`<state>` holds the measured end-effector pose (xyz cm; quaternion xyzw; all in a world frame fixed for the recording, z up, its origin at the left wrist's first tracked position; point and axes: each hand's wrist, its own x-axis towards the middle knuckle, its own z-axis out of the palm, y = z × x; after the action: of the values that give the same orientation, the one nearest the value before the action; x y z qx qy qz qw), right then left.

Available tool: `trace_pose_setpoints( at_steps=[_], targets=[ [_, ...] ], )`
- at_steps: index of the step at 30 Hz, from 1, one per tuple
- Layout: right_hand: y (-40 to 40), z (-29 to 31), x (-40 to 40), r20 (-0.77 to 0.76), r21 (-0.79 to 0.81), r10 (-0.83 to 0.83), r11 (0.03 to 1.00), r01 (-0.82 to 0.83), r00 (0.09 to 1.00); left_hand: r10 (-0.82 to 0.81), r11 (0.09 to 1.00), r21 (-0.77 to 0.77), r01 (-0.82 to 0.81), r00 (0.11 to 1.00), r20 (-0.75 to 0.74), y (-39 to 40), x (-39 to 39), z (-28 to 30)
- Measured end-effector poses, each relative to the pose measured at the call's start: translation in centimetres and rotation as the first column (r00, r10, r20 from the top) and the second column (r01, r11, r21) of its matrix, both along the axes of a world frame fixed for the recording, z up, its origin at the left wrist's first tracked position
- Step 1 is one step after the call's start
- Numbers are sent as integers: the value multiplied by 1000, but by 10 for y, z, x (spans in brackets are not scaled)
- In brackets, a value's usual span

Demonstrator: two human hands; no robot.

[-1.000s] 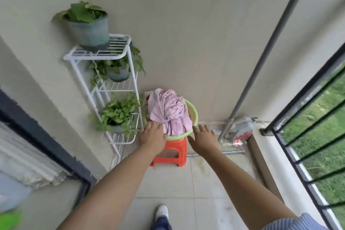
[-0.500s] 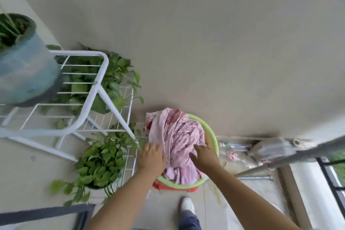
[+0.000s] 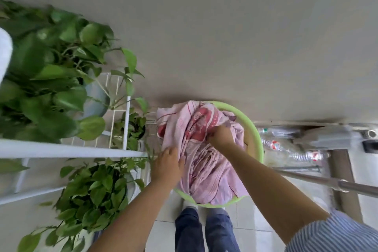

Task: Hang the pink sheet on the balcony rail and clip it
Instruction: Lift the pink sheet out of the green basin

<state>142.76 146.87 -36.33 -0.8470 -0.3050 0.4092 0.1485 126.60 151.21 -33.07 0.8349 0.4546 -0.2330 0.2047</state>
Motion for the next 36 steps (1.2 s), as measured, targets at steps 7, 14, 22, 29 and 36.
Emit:
trace_pose_setpoints(
  at_steps=[7,14,22,29,36],
  targets=[
    [-120,21,-16,-191,27,1,1000,4,982,167,983,-105,-152,974,156,-6,34,-6],
    [-166,17,-15,-231,-34,-249,968,248,941,-20,914,-398,73,991,134,-42,46,-20],
    [-105,-24,-21,-483,-148,-622,752,643,616,-37,936,-345,65,995,89,-38,-13,0],
    [-127,-25,-52,-260,1,-472,872,490,842,-289,957,-32,289,957,-1,-81,-37,-15],
    [-153,-47,-74,36,-83,25,996,-22,999,-145,989,-26,144,989,-30,-87,-13,-37]
  ],
)
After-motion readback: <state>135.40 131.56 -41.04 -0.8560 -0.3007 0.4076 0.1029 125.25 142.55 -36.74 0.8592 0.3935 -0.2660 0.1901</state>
